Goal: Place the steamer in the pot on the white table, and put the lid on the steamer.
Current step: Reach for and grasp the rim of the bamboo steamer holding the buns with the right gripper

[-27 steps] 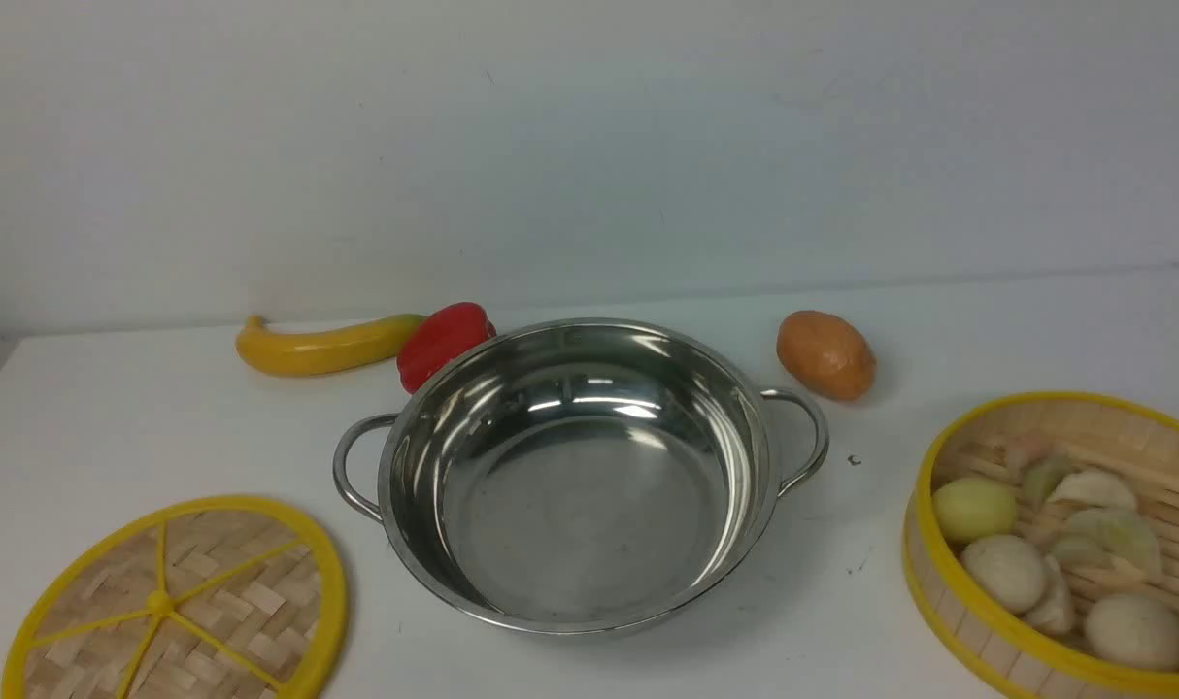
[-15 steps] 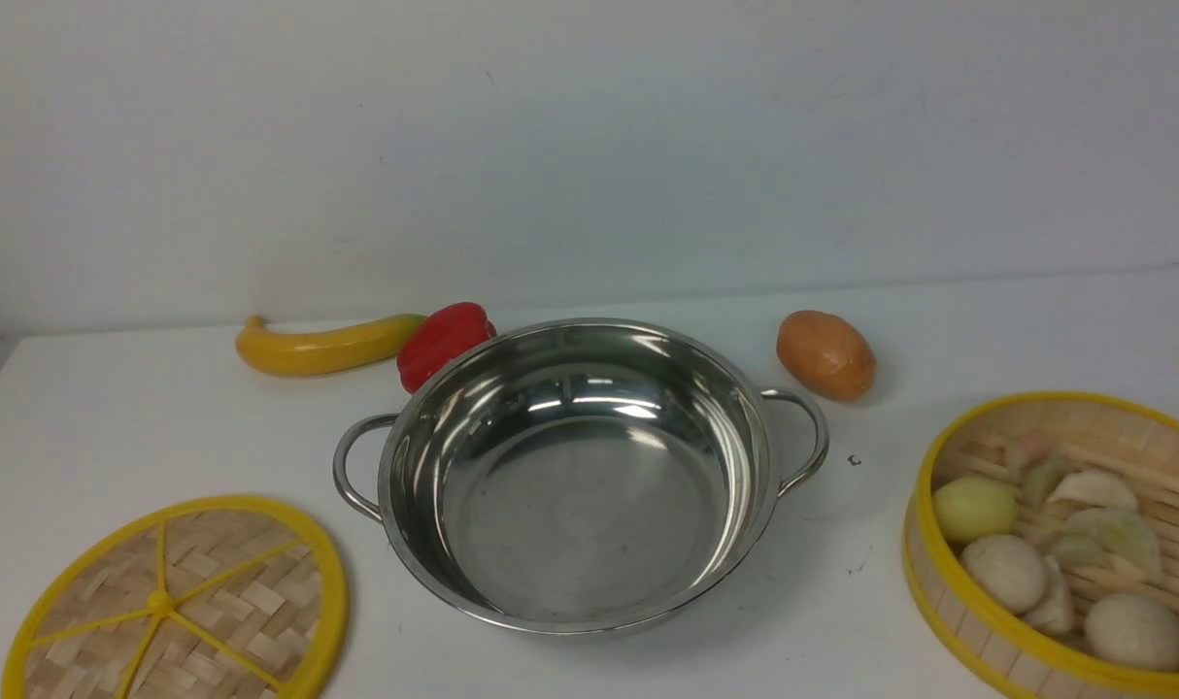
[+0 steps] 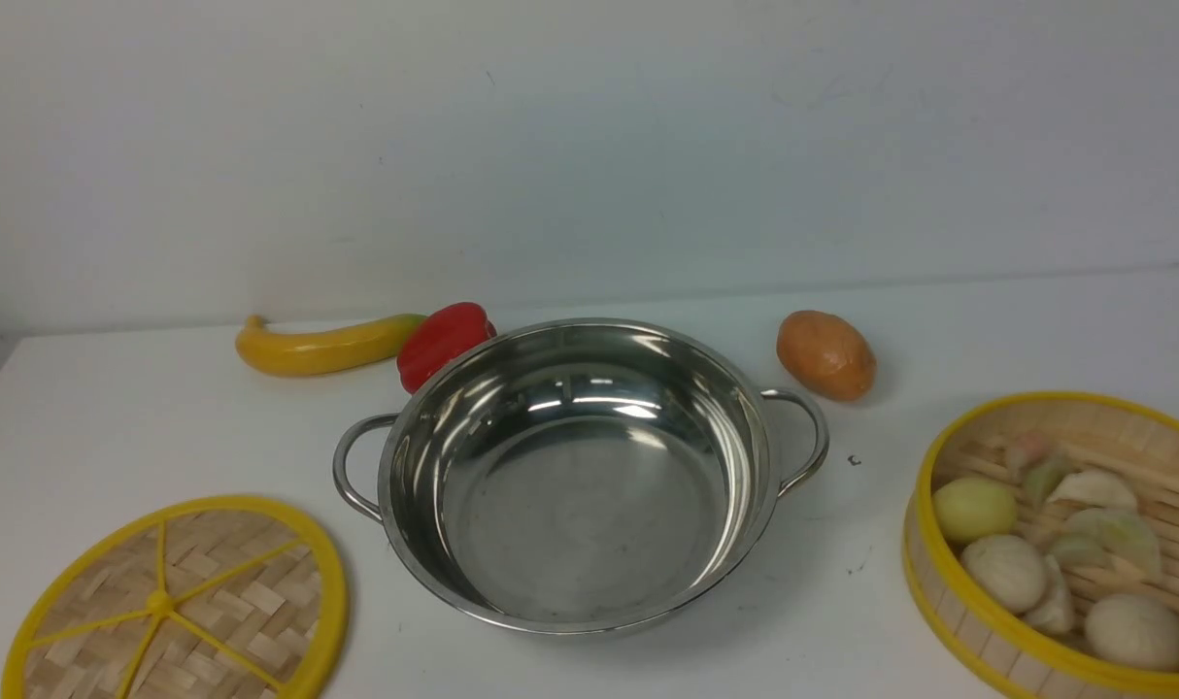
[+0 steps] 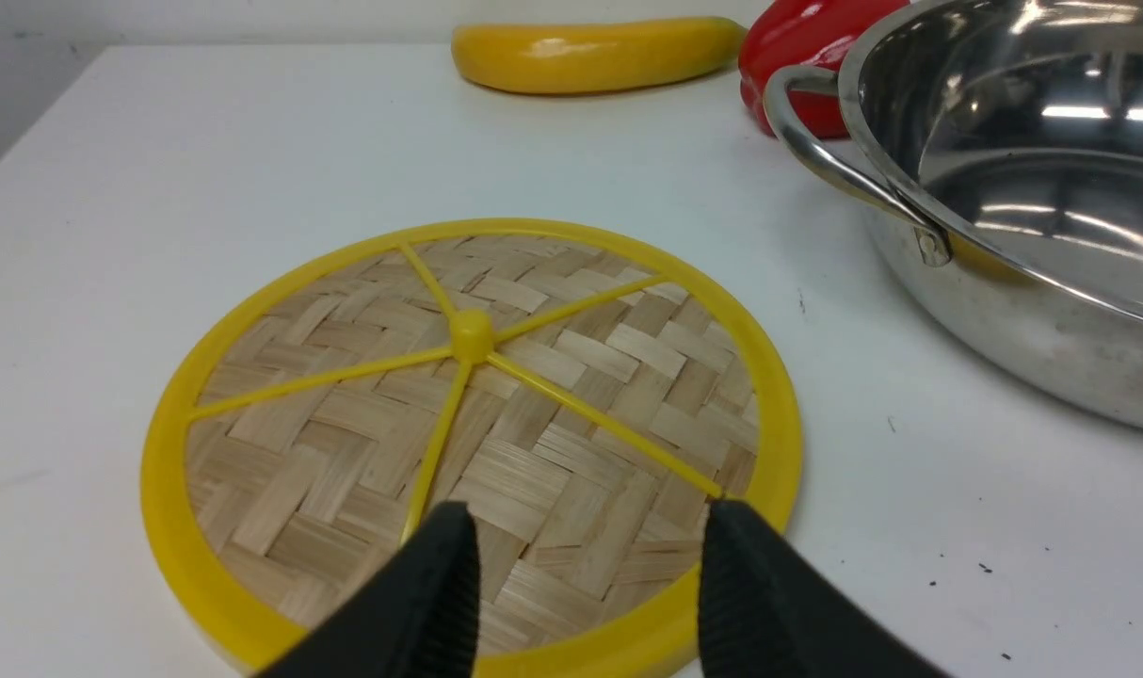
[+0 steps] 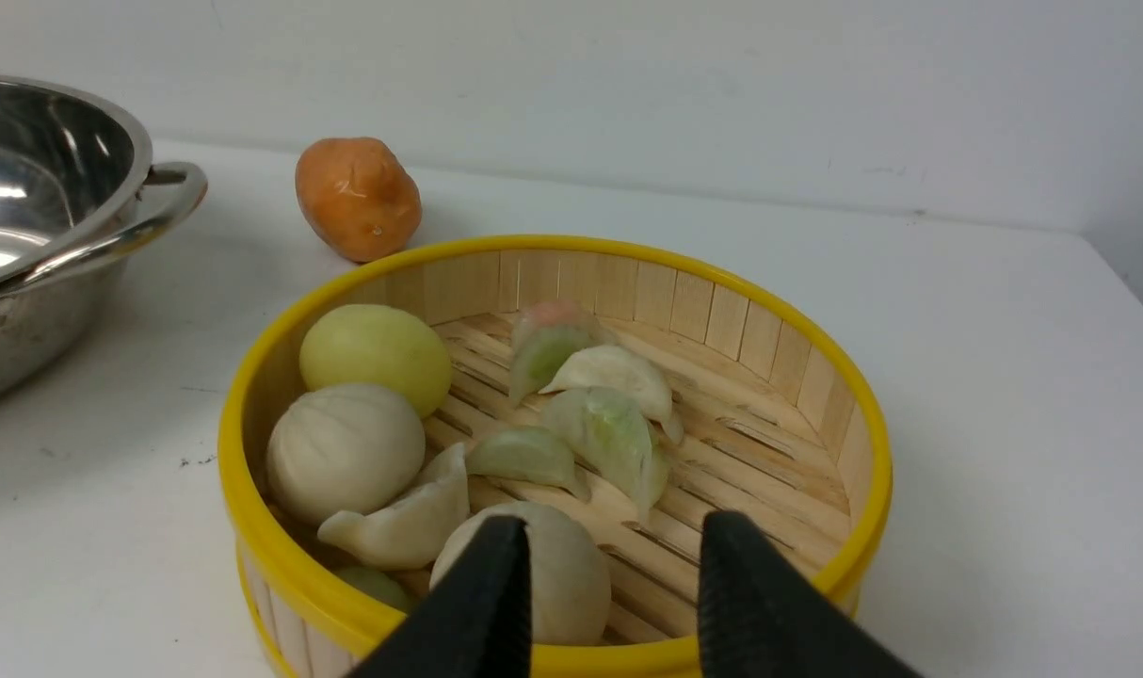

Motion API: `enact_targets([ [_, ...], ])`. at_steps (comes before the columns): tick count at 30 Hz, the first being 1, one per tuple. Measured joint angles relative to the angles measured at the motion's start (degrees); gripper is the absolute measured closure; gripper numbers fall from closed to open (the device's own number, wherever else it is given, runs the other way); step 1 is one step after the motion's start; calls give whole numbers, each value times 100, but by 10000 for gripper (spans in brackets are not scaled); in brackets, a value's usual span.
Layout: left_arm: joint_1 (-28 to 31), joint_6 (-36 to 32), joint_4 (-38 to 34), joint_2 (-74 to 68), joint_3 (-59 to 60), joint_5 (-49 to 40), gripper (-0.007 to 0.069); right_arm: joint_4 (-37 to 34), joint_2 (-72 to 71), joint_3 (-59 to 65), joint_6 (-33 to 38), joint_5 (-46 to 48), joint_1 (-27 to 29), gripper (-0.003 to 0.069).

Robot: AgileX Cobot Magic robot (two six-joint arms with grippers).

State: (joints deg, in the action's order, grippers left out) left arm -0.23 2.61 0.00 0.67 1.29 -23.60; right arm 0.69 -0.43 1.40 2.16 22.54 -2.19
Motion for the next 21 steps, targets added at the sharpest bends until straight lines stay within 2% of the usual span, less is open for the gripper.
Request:
enact_targets([
  [21, 0, 0, 0, 0, 0, 0, 313, -69, 0, 0, 26, -83, 0, 418],
])
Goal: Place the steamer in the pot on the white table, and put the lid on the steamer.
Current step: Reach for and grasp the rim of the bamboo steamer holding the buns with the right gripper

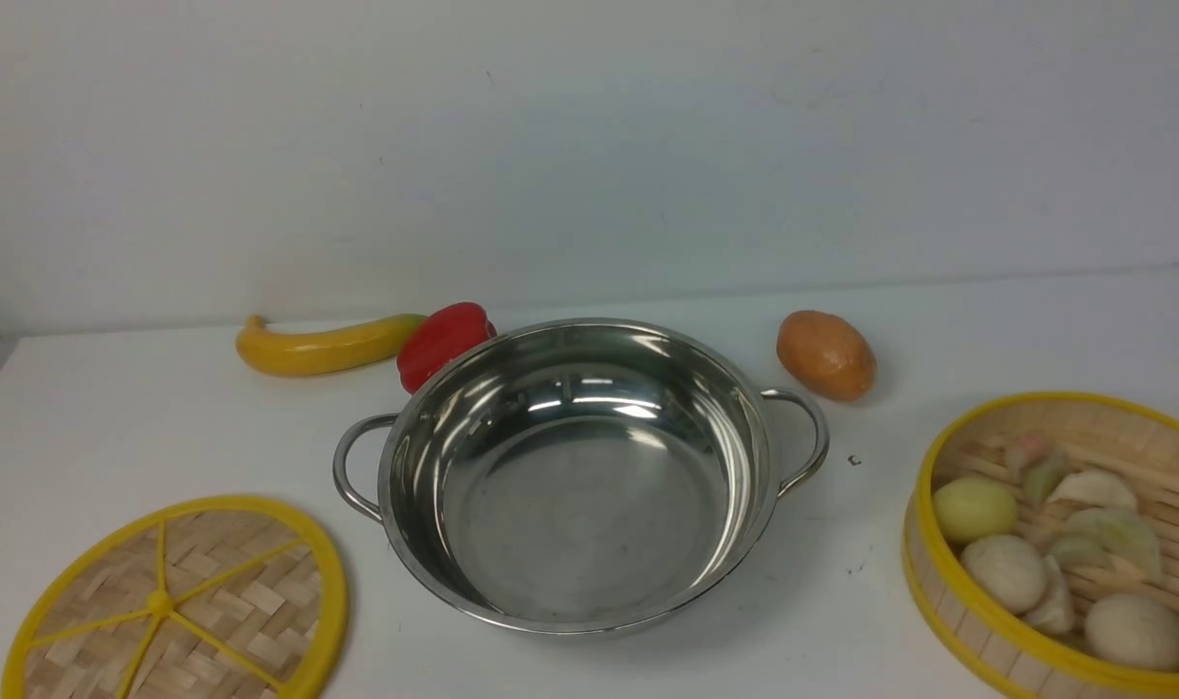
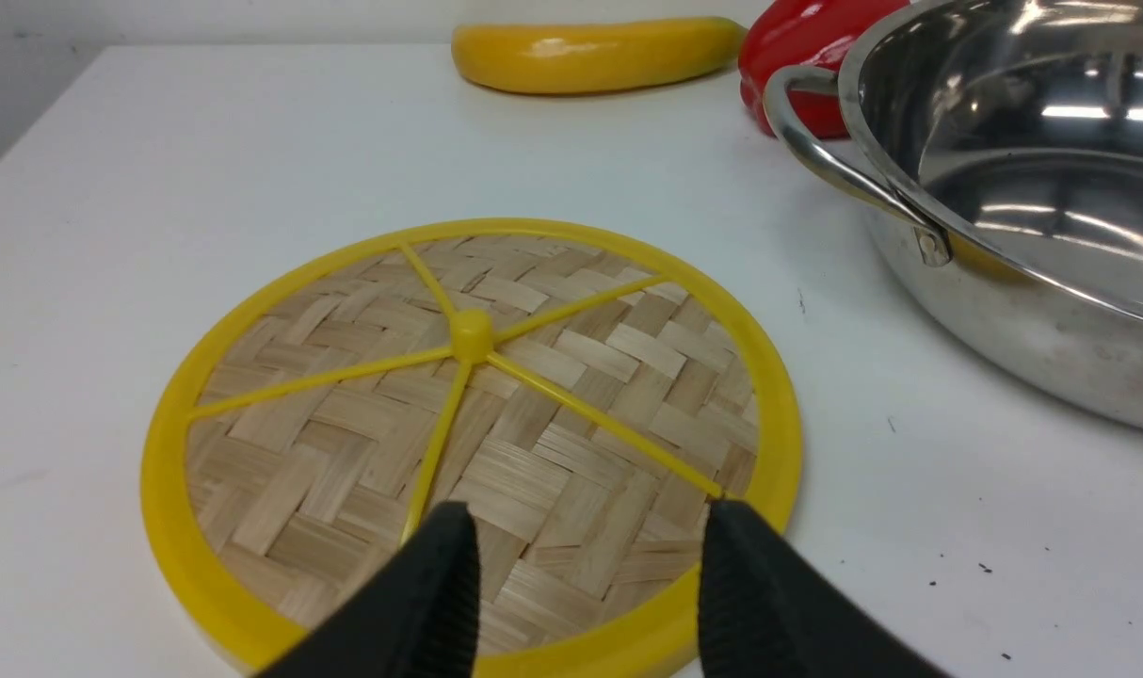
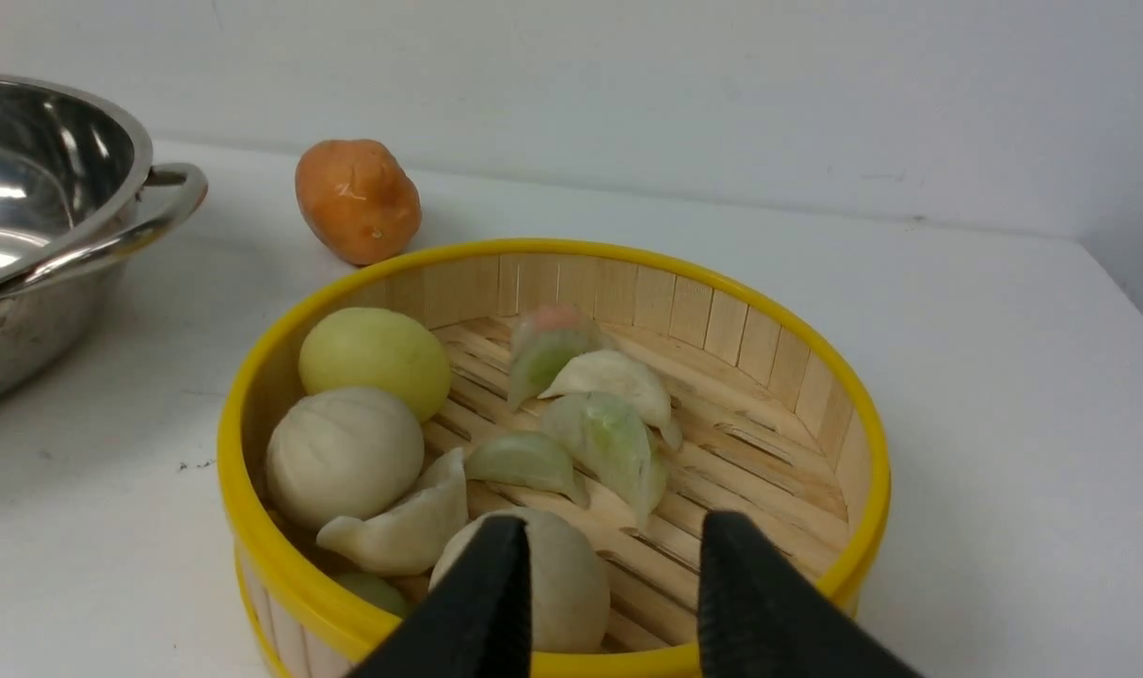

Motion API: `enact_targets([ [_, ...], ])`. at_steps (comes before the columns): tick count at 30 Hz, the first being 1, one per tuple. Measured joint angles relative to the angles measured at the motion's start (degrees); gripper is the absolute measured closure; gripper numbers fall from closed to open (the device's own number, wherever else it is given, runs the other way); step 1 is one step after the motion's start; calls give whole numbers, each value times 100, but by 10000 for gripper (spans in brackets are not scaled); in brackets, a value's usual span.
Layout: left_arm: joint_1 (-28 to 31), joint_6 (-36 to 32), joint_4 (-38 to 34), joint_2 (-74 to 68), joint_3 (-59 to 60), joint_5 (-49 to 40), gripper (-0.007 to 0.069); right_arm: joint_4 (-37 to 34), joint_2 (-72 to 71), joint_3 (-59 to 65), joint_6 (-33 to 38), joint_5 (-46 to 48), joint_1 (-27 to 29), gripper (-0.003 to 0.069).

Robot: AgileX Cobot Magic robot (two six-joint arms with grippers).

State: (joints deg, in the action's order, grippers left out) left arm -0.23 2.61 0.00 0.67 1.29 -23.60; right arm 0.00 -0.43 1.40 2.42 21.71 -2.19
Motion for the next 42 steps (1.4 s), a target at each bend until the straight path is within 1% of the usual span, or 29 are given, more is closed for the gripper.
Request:
enact_targets([
  [3, 0, 0, 0, 0, 0, 0, 313, -141, 0, 42, -124, -380, 0, 418],
  [6, 0, 0, 0, 0, 0, 0, 313, -400, 0, 21, -242, -1016, 0, 418],
  [8, 0, 0, 0, 0, 0, 0, 313, -583, 0, -198, -372, -1133, 0, 418],
  [11, 0, 0, 0, 0, 0, 0, 313, -755, 0, -772, -430, -1029, 0, 418],
  [14, 0, 0, 0, 0, 0, 0, 313, -864, 0, -1645, -457, -306, 0, 418],
  [15, 0, 0, 0, 0, 0, 0, 313, -888, 0, -2019, -462, 103, 0, 418],
  [17, 0, 0, 0, 0, 0, 0, 313, -895, 0, -2445, -469, 637, 0, 418],
  [18, 0, 0, 0, 0, 0, 0, 313, -897, 0, -2854, -481, 1215, 0, 418],
  [21, 0, 0, 0, 0, 0, 0, 313, -902, 0, -3567, -492, 2285, 0, 418],
  [22, 0, 0, 0, 0, 0, 0, 313, -902, 0, -3609, -492, 2355, 0, 418],
  [23, 0, 0, 0, 0, 0, 0, 313, -902, -6, -3875, -492, 2755, 0, 418],
  [25, 0, 0, 0, 0, 0, 0, 313, -902, -4, -4127, -492, 3047, 0, 418],
  [31, 0, 0, 0, 0, 0, 0, 313, -909, -4, -4174, -507, 3068, 0, 418],
  [36, 0, 0, 0, 0, 0, 0, 313, -1082, -4, -4174, -508, 3056, 0, 418],
  [39, 0, 0, 0, 0, 0, 0, 313, -1351, 11, -4181, -508, 2977, 0, 418],
  [41, 0, 0, 0, 0, 0, 0, 313, -1649, 318, -4241, -459, 3170, 0, 418],
  [42, 0, 0, 0, 0, 0, 0, 313, -1676, 487, -4253, -402, 3274, 0, 418],
])
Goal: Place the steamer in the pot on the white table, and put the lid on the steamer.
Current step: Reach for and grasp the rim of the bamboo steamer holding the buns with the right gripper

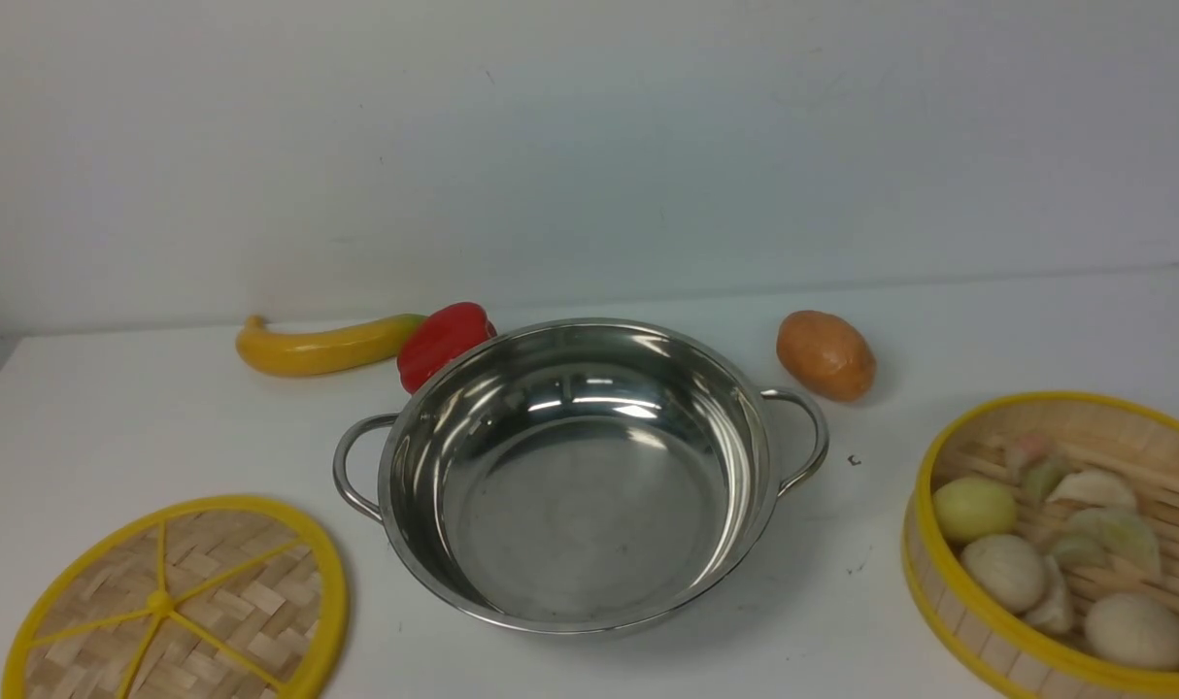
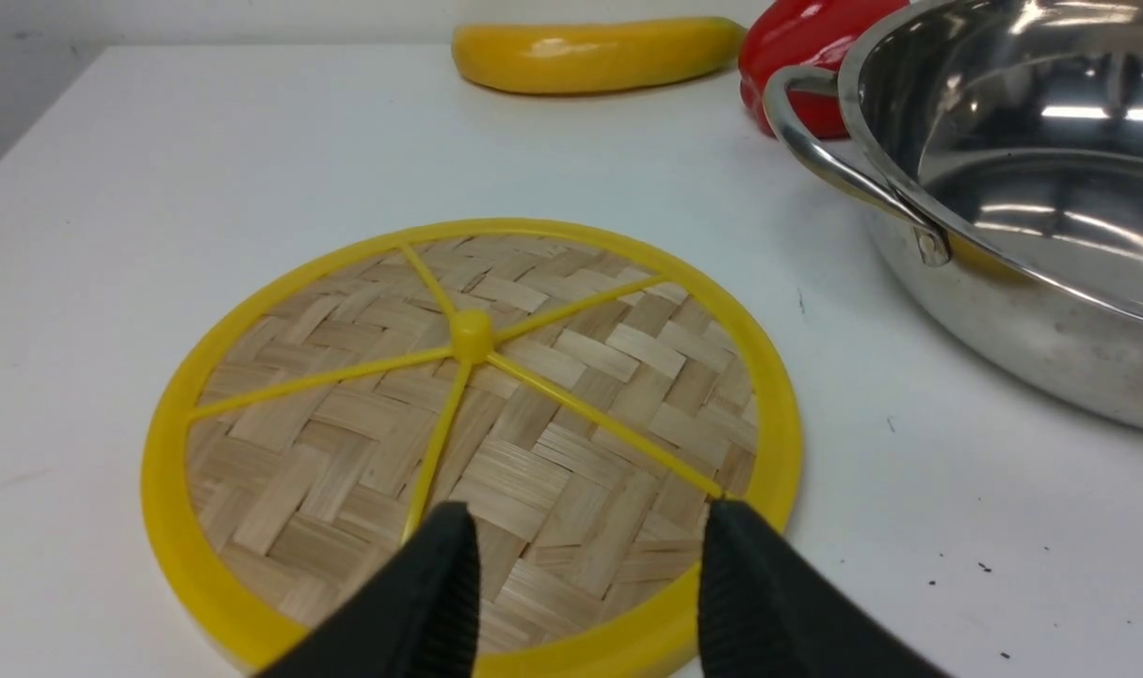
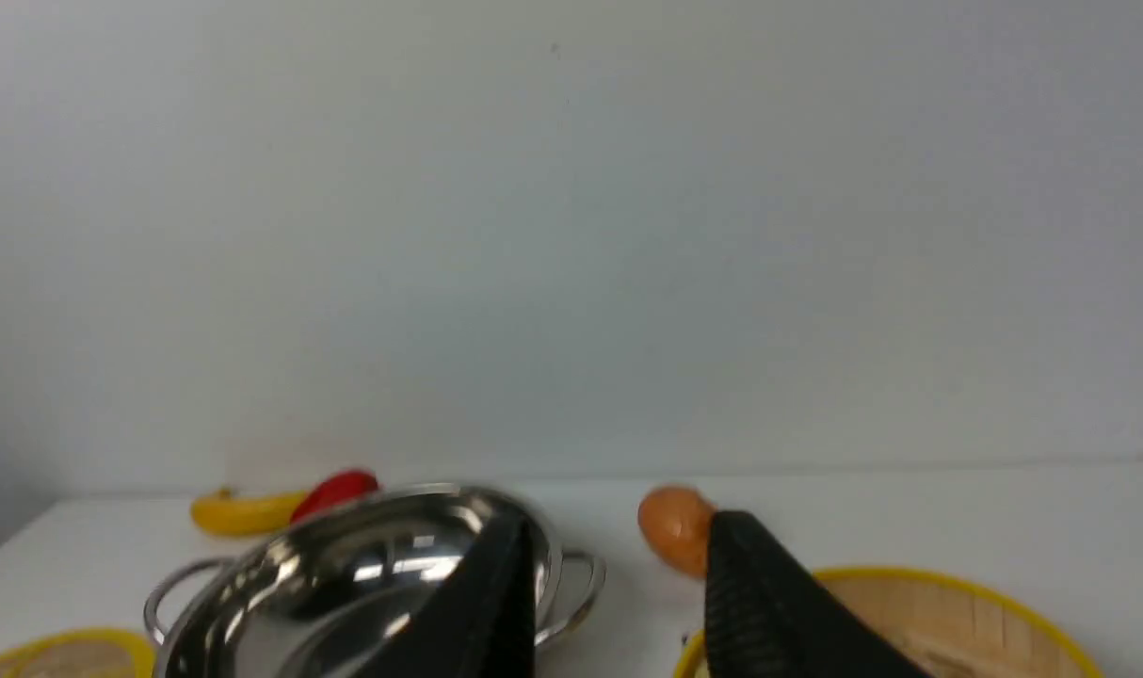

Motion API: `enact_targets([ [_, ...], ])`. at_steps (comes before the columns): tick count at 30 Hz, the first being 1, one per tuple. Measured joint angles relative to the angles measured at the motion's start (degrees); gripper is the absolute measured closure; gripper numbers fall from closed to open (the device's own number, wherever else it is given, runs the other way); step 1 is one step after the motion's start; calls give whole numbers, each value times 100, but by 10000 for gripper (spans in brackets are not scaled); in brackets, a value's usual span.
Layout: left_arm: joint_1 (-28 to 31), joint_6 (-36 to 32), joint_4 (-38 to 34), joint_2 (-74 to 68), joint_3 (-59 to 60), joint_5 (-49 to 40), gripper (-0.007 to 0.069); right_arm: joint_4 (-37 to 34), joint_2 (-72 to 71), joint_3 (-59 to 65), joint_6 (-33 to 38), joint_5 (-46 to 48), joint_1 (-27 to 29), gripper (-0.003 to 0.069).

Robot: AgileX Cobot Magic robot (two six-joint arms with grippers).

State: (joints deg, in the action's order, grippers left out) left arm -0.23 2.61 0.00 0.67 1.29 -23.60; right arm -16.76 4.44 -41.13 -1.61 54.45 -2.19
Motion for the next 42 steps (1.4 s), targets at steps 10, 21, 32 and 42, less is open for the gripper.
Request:
enact_targets([
  [10, 0, 0, 0, 0, 0, 5, 313, 732, 2621, -439, 161, 686, 0, 418],
  [21, 0, 0, 0, 0, 0, 5, 313, 1840, 5282, -1718, -68, 1351, 0, 340],
  [32, 0, 0, 0, 0, 0, 5, 313, 2261, 7320, -1890, -63, 820, 601, 292],
  [42, 0, 0, 0, 0, 0, 5, 313, 1056, 8330, -1919, 1211, 214, 1837, 292],
])
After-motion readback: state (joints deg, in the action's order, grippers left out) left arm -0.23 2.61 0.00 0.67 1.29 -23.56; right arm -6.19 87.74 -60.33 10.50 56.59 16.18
